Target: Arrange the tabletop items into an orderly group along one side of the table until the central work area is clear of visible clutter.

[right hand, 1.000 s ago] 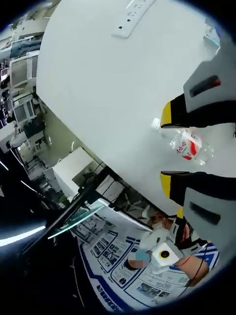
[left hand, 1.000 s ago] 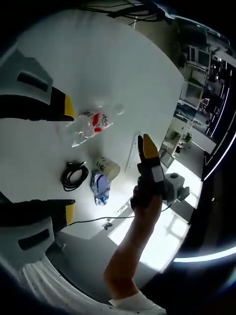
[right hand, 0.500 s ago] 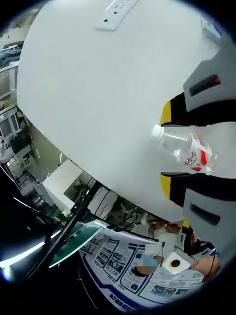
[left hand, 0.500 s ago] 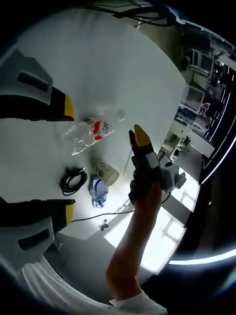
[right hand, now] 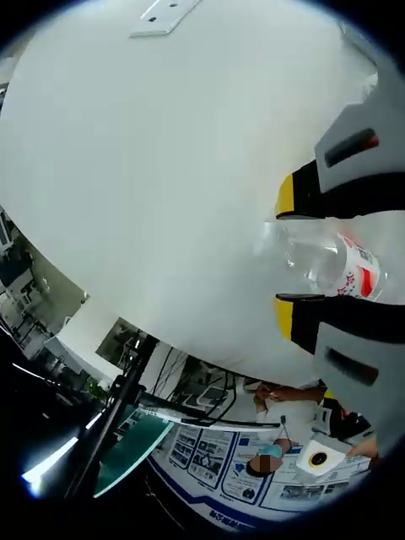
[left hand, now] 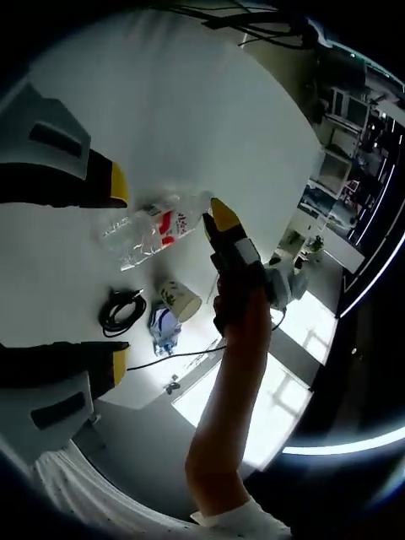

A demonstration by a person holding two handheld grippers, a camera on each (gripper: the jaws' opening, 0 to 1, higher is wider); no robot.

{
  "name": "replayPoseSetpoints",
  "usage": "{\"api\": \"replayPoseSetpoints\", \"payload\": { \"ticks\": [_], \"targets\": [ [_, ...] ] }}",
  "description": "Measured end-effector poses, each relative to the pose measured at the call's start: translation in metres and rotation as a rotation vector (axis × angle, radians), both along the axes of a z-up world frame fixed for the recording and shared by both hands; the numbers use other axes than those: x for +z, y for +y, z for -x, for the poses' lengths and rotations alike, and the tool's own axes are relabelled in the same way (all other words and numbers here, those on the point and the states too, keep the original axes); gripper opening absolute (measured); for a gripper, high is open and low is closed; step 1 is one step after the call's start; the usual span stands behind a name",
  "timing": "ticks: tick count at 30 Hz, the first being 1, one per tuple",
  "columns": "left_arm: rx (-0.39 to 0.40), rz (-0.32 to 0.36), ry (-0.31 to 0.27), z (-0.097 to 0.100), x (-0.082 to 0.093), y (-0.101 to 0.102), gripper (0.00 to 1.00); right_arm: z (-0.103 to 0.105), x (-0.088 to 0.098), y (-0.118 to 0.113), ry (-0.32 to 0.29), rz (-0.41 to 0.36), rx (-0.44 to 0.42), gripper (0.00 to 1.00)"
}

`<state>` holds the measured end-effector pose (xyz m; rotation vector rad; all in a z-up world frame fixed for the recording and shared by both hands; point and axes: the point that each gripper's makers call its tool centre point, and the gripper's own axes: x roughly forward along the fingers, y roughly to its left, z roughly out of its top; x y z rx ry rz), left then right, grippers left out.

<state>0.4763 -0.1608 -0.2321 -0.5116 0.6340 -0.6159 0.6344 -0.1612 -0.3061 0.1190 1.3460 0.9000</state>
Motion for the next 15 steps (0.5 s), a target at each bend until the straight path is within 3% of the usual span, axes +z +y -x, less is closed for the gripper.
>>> {"api": "replayPoseSetpoints", "payload": {
  "ticks": [15],
  "targets": [
    [0.011, 0.015, 0.005, 0.002, -0.006, 0.001, 0.64, -0.002, -0.02, 0.009, 0.085, -0.054, -0.062, 0.27]
  ]
}}
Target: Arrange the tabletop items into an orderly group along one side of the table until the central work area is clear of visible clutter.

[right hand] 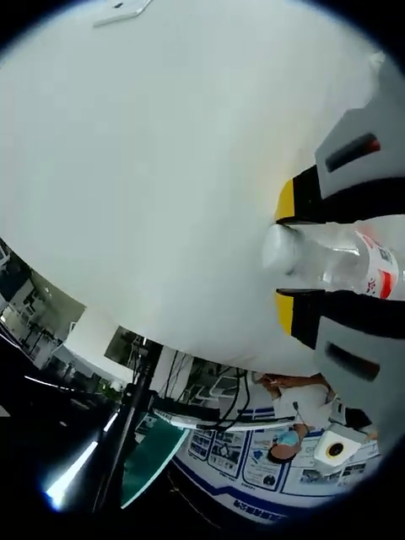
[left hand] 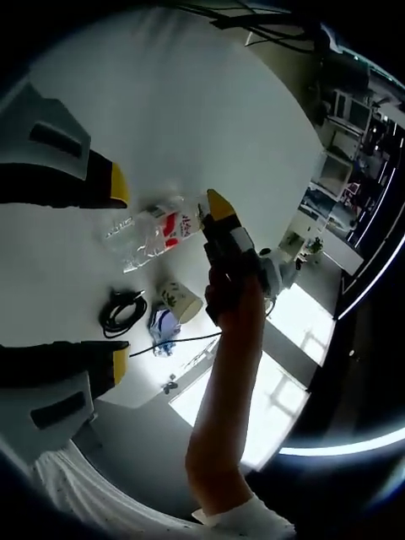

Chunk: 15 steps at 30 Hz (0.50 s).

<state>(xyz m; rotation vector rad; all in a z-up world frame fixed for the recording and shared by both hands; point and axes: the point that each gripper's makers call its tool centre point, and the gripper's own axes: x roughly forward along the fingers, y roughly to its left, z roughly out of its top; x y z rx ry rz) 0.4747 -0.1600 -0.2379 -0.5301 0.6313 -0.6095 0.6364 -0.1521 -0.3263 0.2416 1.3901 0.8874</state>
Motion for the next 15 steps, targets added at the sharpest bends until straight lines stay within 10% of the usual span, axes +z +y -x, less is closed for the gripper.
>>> {"api": "replayPoseSetpoints", "payload": {
  "ticks": [15],
  "targets": [
    [0.001, -0.002, 0.0, -0.006, -0.0079, -0.0006, 0.63, -0.0016, -0.0037, -0.0006, -0.011, -0.031, -0.044, 0.21]
  ]
}}
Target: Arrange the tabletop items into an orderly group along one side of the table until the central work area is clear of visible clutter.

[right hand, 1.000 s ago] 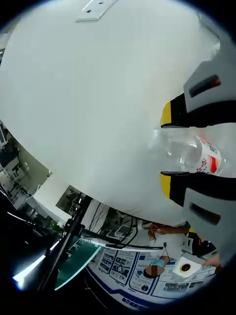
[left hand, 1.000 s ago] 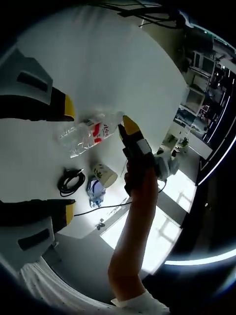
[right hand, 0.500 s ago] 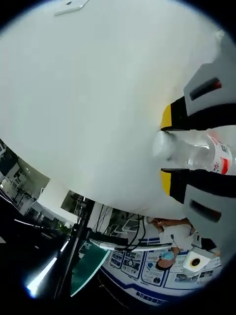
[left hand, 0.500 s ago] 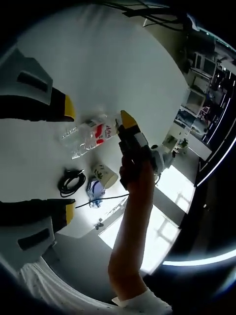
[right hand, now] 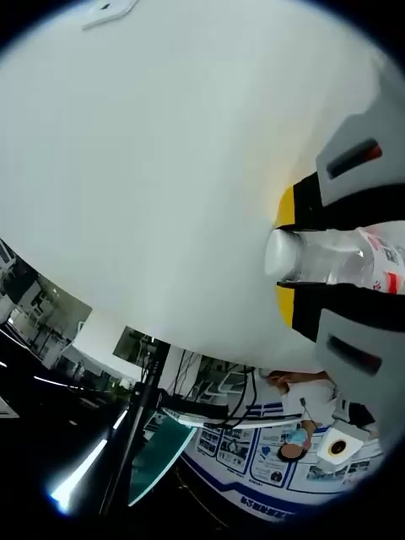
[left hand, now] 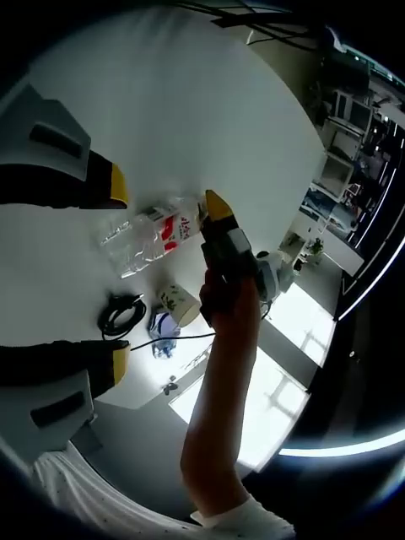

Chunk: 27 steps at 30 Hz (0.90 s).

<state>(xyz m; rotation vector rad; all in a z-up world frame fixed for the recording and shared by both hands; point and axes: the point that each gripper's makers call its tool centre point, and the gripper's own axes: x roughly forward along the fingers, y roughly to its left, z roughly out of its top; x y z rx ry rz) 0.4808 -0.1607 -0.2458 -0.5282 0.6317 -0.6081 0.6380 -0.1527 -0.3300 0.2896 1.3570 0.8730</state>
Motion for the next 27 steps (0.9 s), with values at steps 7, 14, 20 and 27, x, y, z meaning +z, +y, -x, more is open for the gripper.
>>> {"api": "replayPoseSetpoints", "payload": {
  "ticks": [7, 14, 20, 27],
  "targets": [
    [0.0, -0.005, 0.002, -0.005, -0.003, 0.001, 0.63, 0.004, 0.005, 0.001, -0.023, -0.007, 0.007, 0.2],
    [-0.007, -0.009, -0.007, -0.018, -0.003, -0.001, 0.63, 0.006, 0.013, -0.003, -0.054, -0.014, 0.016, 0.2],
    [-0.01, -0.006, -0.017, -0.029, -0.002, -0.002, 0.63, 0.008, 0.024, -0.008, -0.087, -0.032, 0.013, 0.2],
    [-0.029, -0.015, -0.02, -0.05, -0.01, -0.007, 0.62, 0.011, 0.037, -0.009, -0.152, -0.042, 0.022, 0.2]
  ]
}}
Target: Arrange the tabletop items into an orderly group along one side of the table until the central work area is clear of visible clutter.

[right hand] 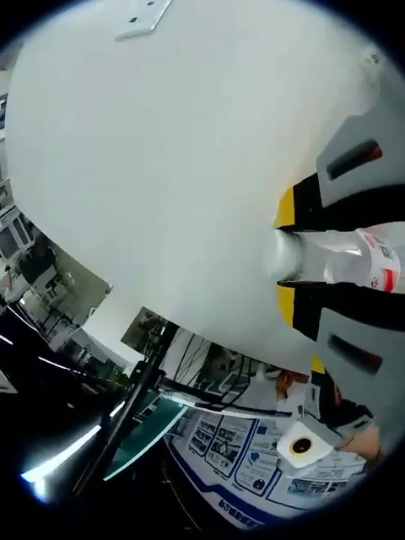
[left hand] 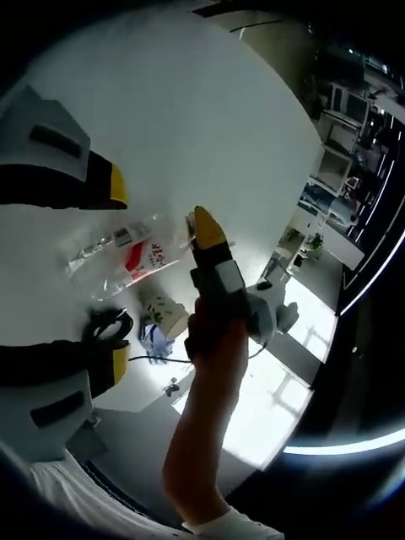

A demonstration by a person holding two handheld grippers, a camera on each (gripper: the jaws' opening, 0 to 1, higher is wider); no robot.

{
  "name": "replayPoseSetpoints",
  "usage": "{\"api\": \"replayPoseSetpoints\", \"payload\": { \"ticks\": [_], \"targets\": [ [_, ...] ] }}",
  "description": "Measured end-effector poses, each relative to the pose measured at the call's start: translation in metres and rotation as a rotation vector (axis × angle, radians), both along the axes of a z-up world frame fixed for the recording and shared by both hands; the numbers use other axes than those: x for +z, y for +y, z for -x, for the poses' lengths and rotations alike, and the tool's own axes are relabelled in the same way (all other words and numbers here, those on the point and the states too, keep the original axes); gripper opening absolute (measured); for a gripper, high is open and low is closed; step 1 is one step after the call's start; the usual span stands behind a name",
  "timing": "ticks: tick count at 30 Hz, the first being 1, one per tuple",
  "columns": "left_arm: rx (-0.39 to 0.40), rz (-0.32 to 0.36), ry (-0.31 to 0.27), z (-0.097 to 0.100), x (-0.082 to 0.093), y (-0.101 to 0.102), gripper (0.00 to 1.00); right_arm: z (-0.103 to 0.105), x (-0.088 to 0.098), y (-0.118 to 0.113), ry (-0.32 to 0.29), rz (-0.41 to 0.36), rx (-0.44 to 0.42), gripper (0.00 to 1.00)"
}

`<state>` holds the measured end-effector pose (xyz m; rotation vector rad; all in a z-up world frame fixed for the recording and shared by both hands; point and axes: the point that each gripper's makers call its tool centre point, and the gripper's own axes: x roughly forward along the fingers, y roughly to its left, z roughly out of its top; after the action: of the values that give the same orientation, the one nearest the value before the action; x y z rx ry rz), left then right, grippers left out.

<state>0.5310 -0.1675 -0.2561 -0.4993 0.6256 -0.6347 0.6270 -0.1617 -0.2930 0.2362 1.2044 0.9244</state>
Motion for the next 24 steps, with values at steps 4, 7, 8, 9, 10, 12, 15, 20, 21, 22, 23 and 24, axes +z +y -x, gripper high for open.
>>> {"api": "replayPoseSetpoints", "payload": {
  "ticks": [4, 7, 8, 9, 10, 12, 15, 20, 21, 22, 23, 24],
  "targets": [
    [-0.008, 0.003, 0.002, -0.011, -0.004, -0.002, 0.62, 0.003, 0.007, 0.001, -0.029, 0.0, 0.017, 0.2],
    [-0.016, 0.005, 0.007, -0.018, -0.009, -0.006, 0.62, 0.006, 0.012, 0.0, -0.053, 0.002, 0.025, 0.2],
    [-0.021, 0.003, 0.009, -0.02, -0.01, -0.007, 0.62, 0.007, 0.014, 0.0, -0.057, 0.0, 0.027, 0.2],
    [-0.028, 0.003, 0.012, -0.022, -0.012, -0.009, 0.62, 0.008, 0.016, 0.0, -0.063, 0.0, 0.028, 0.2],
    [-0.032, 0.003, 0.013, -0.023, -0.013, -0.01, 0.62, 0.008, 0.017, 0.0, -0.071, 0.002, 0.032, 0.2],
    [-0.05, -0.003, 0.013, -0.027, -0.016, -0.015, 0.62, 0.009, 0.019, -0.001, -0.085, 0.005, 0.038, 0.2],
    [-0.07, 0.01, 0.022, -0.032, -0.022, -0.02, 0.62, 0.011, 0.022, -0.002, -0.092, -0.004, 0.034, 0.2],
    [-0.125, 0.003, 0.036, -0.034, -0.034, -0.034, 0.62, 0.014, 0.027, -0.004, -0.125, 0.0, 0.038, 0.2],
    [-0.135, 0.004, 0.035, -0.034, -0.035, -0.036, 0.61, 0.014, 0.028, -0.004, -0.128, -0.002, 0.035, 0.2],
    [-0.15, 0.01, 0.042, -0.033, -0.036, -0.039, 0.59, 0.016, 0.03, -0.005, -0.137, -0.003, 0.035, 0.2],
    [-0.158, 0.01, 0.045, -0.033, -0.038, -0.041, 0.58, 0.016, 0.032, -0.005, -0.144, -0.003, 0.035, 0.19],
    [-0.169, 0.007, 0.045, -0.032, -0.039, -0.042, 0.57, 0.018, 0.034, -0.005, -0.154, -0.005, 0.035, 0.19]
  ]
}}
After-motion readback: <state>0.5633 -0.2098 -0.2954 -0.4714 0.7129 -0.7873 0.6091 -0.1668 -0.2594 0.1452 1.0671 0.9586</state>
